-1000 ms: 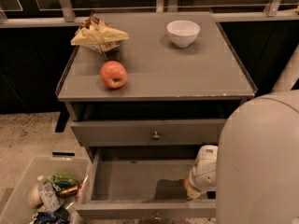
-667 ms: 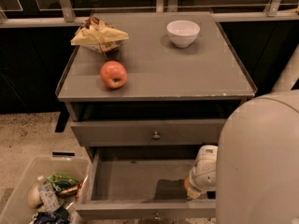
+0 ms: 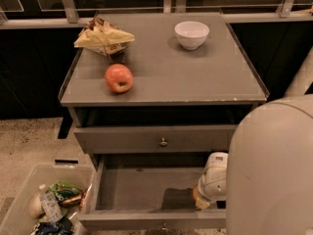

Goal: Place orange into middle drawer

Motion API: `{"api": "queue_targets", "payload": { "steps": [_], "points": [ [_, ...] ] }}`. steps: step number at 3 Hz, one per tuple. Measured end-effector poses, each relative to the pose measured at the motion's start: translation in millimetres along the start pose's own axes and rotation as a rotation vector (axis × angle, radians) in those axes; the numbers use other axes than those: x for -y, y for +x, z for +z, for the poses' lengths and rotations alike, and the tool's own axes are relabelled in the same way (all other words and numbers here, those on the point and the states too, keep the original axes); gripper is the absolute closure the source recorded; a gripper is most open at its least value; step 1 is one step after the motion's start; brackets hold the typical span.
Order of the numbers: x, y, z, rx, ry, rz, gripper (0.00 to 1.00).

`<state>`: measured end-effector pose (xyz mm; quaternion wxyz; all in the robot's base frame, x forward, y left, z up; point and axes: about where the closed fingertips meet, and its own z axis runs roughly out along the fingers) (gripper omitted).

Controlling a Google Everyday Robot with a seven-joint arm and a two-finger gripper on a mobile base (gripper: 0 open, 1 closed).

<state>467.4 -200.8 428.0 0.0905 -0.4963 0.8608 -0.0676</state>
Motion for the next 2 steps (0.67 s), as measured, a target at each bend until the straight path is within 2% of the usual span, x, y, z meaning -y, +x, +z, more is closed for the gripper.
{"api": "queue_targets", "payload": {
  "steps": [1, 2],
  "points": [
    [0.0, 0.0, 0.0, 0.0, 0.0, 0.0, 0.0],
    [0.0, 0.0, 0.0, 0.0, 0.0, 0.0, 0.0]
  ]
}}
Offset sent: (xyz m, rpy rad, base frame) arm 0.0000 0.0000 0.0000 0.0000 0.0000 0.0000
